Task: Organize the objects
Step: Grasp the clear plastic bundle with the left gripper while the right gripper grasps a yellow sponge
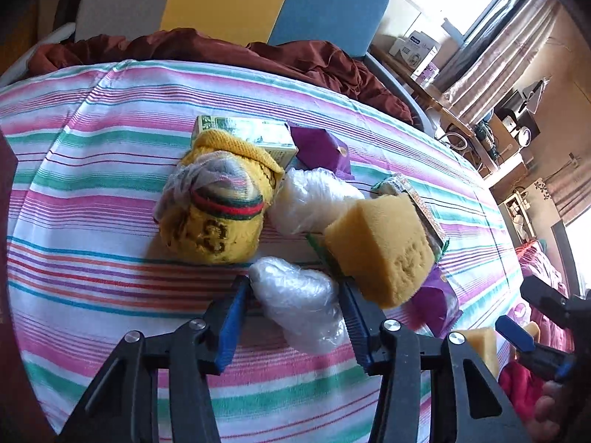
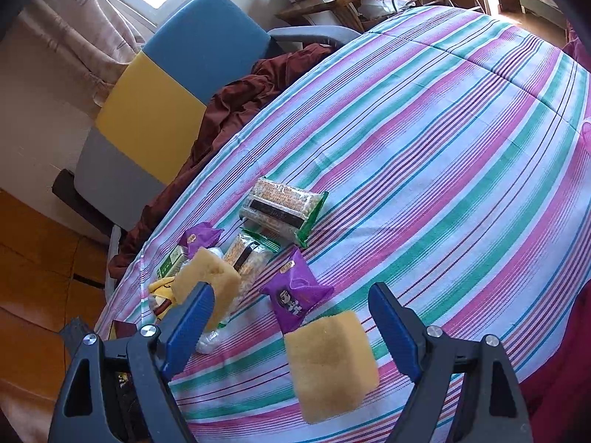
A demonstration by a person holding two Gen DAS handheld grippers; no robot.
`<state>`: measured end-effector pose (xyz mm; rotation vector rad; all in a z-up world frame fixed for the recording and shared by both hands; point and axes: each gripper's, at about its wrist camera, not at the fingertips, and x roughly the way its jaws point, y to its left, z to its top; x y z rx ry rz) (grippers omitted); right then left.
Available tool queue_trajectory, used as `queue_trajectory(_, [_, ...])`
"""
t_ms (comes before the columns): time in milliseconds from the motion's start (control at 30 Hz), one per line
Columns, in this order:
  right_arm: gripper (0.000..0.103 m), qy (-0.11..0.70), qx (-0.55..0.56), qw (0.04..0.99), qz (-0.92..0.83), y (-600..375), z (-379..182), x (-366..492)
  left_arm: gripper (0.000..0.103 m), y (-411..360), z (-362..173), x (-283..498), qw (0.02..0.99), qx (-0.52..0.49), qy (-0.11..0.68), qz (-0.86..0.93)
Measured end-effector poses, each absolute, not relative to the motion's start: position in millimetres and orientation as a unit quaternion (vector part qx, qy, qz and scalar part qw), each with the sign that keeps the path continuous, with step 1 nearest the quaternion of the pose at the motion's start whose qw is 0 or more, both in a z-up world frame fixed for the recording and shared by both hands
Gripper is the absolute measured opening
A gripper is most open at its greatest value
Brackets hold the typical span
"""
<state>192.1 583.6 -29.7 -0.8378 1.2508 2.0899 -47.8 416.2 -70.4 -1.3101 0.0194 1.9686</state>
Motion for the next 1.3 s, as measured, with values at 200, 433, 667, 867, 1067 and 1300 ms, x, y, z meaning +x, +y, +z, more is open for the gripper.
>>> queue_trajectory(200, [0.087, 0.455, -0.323, 0.286, 0.779, 583, -30, 189, 0.04, 416, -69, -36, 0.4, -0.492, 0.037, 0.772])
queue_trajectory(433, [0.087, 0.442, -0.343, 0.291, 0.776, 582, -35, 184, 0.04, 379, -66, 7, 0.442, -0.473, 0.064, 0.76])
queue_trajectory(667, [0.087, 0.454, -0.376, 0.286, 0.755, 582, -48, 182, 0.04, 354, -67, 59, 0.496, -0.435, 0.111, 0.744])
queue_trajectory(867, [0.087, 0.442, -0.398, 0.278, 0.754, 573, -49, 176, 0.04, 358, -74, 60, 0.497, -0.418, 0.116, 0.751])
queue_trajectory(1067, [0.085, 0.41, -0.448, 0.281, 0.743, 562, -57, 170, 0.041, 358, -76, 64, 0.499, -0.401, 0.13, 0.757])
queue_trajectory(1300, [0.079, 0.41, -0.453, 0.288, 0.737, 562, -59, 174, 0.041, 359, -77, 63, 0.5, -0.398, 0.123, 0.759])
